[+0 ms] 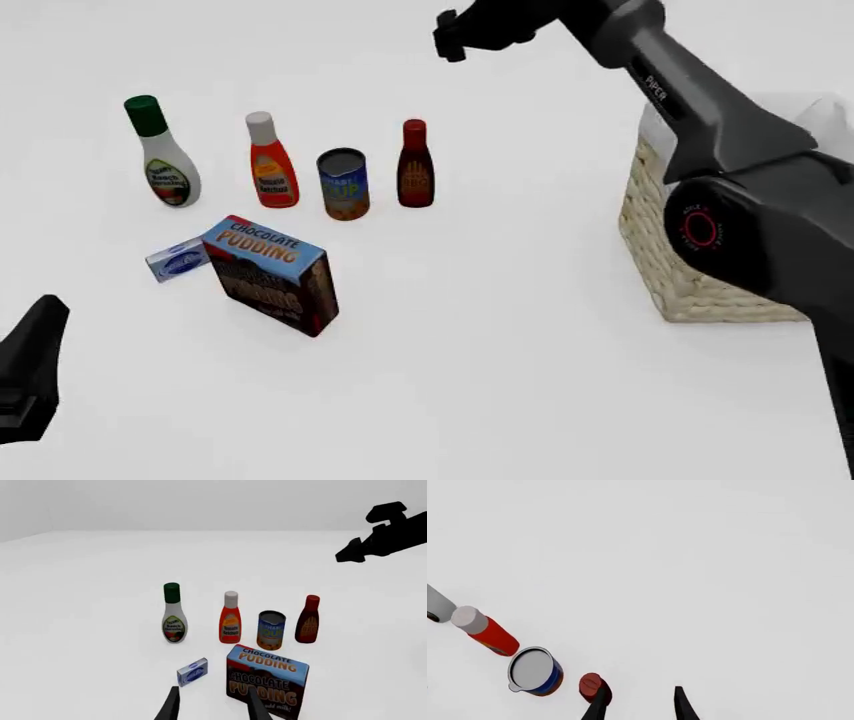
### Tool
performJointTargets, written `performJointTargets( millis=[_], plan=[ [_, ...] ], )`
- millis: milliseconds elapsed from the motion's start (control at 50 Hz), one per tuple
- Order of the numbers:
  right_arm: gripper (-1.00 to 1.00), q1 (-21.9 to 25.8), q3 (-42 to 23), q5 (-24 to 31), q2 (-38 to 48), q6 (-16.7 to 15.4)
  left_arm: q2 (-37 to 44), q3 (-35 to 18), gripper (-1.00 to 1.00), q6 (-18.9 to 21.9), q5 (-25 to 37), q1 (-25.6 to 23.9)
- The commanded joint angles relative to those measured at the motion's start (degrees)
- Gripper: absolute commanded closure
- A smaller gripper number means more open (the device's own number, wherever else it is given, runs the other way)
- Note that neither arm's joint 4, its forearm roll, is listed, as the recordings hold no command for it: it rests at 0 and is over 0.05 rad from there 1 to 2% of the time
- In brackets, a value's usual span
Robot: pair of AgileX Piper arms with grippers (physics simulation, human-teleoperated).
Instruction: Pick the bbq sauce and place it in the basket.
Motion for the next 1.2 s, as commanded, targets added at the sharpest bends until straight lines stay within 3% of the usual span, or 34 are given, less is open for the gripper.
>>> performJointTargets(
  millis=[20, 1200],
  plan=[
    [-1.00, 0.76, -14.85, 6.72, 10.03, -0.19, 0.00, 0.00, -1.00, 0.00, 0.00, 0.00],
    [-1.00, 5.42, -15.21, 3.32, 19.34, 0.62, 0.00, 0.00, -1.00, 0.00, 0.00, 0.00]
  ],
)
